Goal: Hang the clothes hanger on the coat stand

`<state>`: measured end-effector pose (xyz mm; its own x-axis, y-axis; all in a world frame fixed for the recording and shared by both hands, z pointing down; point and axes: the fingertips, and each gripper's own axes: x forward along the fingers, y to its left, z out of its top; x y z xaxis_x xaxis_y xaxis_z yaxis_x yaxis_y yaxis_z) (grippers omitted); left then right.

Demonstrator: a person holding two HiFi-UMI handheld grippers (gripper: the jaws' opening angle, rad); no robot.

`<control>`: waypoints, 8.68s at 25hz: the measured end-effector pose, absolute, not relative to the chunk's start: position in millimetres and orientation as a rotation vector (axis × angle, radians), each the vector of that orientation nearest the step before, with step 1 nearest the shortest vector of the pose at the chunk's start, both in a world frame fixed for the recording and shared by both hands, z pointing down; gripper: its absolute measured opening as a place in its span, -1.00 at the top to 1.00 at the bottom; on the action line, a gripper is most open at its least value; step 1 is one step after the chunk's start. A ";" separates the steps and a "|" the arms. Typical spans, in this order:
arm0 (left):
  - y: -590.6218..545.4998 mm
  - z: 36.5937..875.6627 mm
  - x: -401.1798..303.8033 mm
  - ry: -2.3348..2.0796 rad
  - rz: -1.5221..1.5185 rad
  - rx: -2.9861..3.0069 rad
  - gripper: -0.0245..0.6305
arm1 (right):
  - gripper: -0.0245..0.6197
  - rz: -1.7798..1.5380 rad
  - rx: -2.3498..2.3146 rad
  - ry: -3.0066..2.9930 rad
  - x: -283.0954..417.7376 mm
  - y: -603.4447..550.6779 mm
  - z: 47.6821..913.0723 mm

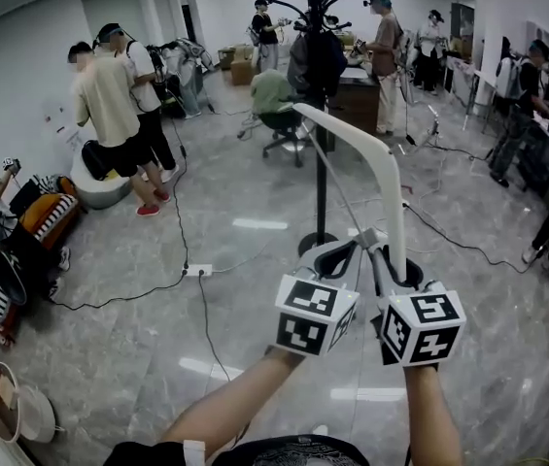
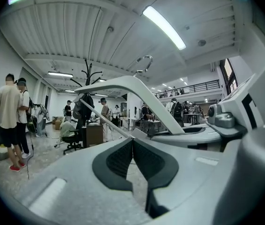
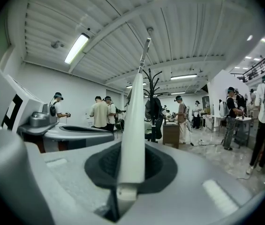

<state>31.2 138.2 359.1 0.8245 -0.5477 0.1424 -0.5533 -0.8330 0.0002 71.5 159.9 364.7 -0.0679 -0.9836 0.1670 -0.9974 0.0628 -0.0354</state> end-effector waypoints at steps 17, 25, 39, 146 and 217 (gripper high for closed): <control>59.4 353.1 59.9 -1.034 0.200 2.921 0.91 | 0.77 0.179 1.975 -2.299 107.4 78.6 357.0; -11.7 348.9 60.0 -0.981 0.174 2.937 0.91 | 0.77 0.162 1.991 -2.254 102.8 9.2 352.4; -144.3 322.9 21.2 -0.857 0.166 2.960 0.91 | 0.77 0.150 2.048 -2.184 54.8 -120.5 325.6; -607.2 317.2 183.9 -1.169 0.129 2.828 0.91 | 0.77 -0.008 1.641 -2.287 234.4 -606.4 327.6; -525.7 328.8 232.7 -1.089 0.191 2.867 0.91 | 0.42 -0.110 1.838 -2.367 282.4 -518.0 293.7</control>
